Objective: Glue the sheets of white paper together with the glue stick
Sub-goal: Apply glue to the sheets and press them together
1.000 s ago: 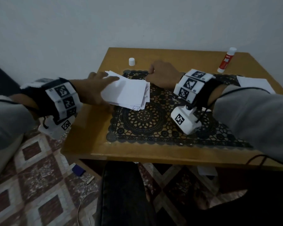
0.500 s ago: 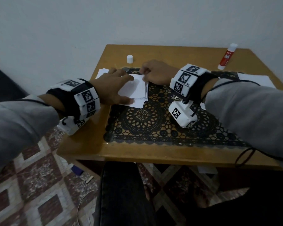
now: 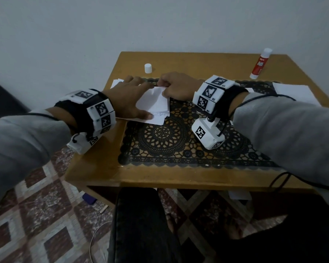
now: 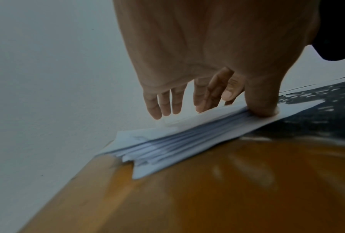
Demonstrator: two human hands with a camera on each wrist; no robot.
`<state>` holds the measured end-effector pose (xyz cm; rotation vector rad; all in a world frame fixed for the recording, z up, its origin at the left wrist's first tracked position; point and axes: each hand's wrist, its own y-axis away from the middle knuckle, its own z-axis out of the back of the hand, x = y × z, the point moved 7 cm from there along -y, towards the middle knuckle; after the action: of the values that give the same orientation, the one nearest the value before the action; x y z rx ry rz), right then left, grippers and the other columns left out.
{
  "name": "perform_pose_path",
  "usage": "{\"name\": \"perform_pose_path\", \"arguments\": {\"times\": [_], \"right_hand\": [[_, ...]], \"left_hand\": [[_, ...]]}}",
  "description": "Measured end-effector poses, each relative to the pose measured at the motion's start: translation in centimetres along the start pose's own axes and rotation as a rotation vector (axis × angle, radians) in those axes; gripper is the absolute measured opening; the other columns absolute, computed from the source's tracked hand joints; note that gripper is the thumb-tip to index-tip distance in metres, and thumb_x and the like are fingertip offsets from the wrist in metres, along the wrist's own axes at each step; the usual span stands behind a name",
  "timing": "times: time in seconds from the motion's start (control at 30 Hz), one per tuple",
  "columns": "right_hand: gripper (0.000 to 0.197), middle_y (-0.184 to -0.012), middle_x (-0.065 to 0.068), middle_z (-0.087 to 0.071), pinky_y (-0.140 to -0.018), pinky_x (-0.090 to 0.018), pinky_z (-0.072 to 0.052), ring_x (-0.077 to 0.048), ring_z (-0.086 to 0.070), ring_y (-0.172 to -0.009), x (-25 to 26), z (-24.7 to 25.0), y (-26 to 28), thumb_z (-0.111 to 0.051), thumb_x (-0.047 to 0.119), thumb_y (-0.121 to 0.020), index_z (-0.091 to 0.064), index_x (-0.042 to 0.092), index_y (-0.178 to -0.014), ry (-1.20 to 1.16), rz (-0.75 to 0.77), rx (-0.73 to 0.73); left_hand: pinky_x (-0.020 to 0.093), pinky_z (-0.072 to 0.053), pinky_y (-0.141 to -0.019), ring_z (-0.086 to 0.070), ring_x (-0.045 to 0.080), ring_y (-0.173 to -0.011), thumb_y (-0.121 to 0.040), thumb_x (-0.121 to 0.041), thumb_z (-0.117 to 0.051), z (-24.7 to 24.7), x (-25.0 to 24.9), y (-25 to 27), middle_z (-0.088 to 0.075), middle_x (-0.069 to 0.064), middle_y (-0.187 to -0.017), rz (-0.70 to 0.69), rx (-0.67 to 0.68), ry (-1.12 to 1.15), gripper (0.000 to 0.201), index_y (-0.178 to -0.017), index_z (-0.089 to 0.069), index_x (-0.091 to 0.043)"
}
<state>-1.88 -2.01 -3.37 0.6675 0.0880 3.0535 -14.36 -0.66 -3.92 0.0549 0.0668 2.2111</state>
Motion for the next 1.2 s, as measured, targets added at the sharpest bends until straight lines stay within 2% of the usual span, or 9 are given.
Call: {"name": "perform_pose_path", "arguments": {"times": [0.13,0.37,0.53,0.7,0.83,0.97,1.03,1.1,1.2], "right_hand": [[0.032,-0.125,-0.007,-0.056,-0.093,-0.033,-0.043,-0.023,-0.053,-0.113,-0.1,0.1,-0.3,-0.058,0.012,-0.09,-0.058,0.01,-0.121,0.005,0.012,-0.009],[0.031,-0.125,-0.005,-0.056,-0.095,-0.033,-0.042,-0.022,-0.052,-0.115,-0.5,-0.1,-0.7,-0.061,0.015,-0.089,-0.058,0.012,-0.119,-0.013,0.01,-0.016],[0.017,-0.107,-0.001,-0.054,-0.087,-0.031,-0.041,-0.024,-0.054,-0.11,-0.6,-0.3,-1.0,-0.062,0.014,-0.087,-0.056,0.018,-0.103,-0.007,0.021,-0.002],[0.026,-0.122,-0.008,-0.058,-0.097,-0.037,-0.045,-0.025,-0.054,-0.114,-0.7,-0.3,-0.9,-0.056,0.009,-0.089,-0.059,0.009,-0.115,-0.024,0.009,0.01],[0.028,-0.124,-0.008,-0.057,-0.099,-0.04,-0.044,-0.024,-0.054,-0.114,-0.6,-0.3,-0.8,-0.056,0.009,-0.09,-0.059,0.009,-0.118,-0.021,0.001,0.025],[0.014,-0.117,-0.007,-0.059,-0.094,-0.038,-0.046,-0.025,-0.056,-0.109,-0.4,-0.4,-0.7,-0.058,0.011,-0.088,-0.056,0.016,-0.101,-0.005,0.031,0.026],[0.011,-0.111,-0.005,-0.057,-0.085,-0.033,-0.044,-0.022,-0.054,-0.104,-0.4,-0.3,-0.6,-0.057,0.011,-0.089,-0.051,0.019,-0.094,0.01,0.043,0.022],[0.011,-0.108,-0.003,-0.056,-0.079,-0.028,-0.039,-0.018,-0.052,-0.099,-0.6,-0.3,-0.5,-0.056,0.011,-0.09,-0.051,0.02,-0.093,0.007,0.044,0.023],[0.012,-0.114,-0.004,-0.058,-0.082,-0.027,-0.039,-0.02,-0.053,-0.104,-0.8,-0.5,-0.6,-0.055,0.012,-0.09,-0.055,0.02,-0.099,0.007,0.051,0.027]], "left_hand": [[0.051,-0.03,-0.107,-0.024,0.032,-0.132,-0.072,-0.056,-0.07,0.0,-1.2,0.4,-0.024,0.01,-0.151,-0.111,0.032,-0.058,0.094,-0.147,-0.024,-0.022],[0.05,-0.033,-0.104,-0.028,0.032,-0.129,-0.07,-0.052,-0.073,1.2,-2.5,0.6,-0.032,0.013,-0.146,-0.184,-0.051,-0.135,0.092,-0.144,-0.029,-0.019],[0.051,-0.038,-0.098,-0.036,0.034,-0.122,-0.069,-0.05,-0.072,1.4,-3.2,0.8,-0.039,0.017,-0.138,-0.231,-0.08,-0.22,0.087,-0.139,-0.037,-0.012],[0.049,-0.042,-0.093,-0.042,0.036,-0.116,-0.067,-0.047,-0.073,1.6,-3.4,1.3,-0.043,0.019,-0.132,-0.231,-0.117,-0.24,0.084,-0.133,-0.041,-0.005],[0.046,-0.041,-0.091,-0.043,0.036,-0.115,-0.067,-0.041,-0.076,1.4,-3.4,1.8,-0.045,0.018,-0.129,-0.213,-0.147,-0.17,0.079,-0.129,-0.043,-0.005],[0.049,-0.047,-0.082,-0.048,0.038,-0.105,-0.068,-0.039,-0.074,1.2,-4.0,1.7,-0.048,0.022,-0.124,-0.259,-0.168,-0.255,0.077,-0.128,-0.041,-0.003],[0.05,-0.047,-0.084,-0.049,0.038,-0.105,-0.071,-0.038,-0.072,1.2,-4.2,1.3,-0.047,0.022,-0.126,-0.258,-0.171,-0.276,0.075,-0.129,-0.04,-0.004],[0.051,-0.046,-0.086,-0.048,0.038,-0.107,-0.072,-0.036,-0.071,1.2,-4.1,1.0,-0.047,0.022,-0.127,-0.245,-0.175,-0.267,0.076,-0.131,-0.039,-0.003],[0.051,-0.046,-0.087,-0.049,0.04,-0.106,-0.069,-0.034,-0.074,1.2,-4.2,1.2,-0.048,0.023,-0.125,-0.248,-0.179,-0.221,0.078,-0.131,-0.039,-0.001]]}}
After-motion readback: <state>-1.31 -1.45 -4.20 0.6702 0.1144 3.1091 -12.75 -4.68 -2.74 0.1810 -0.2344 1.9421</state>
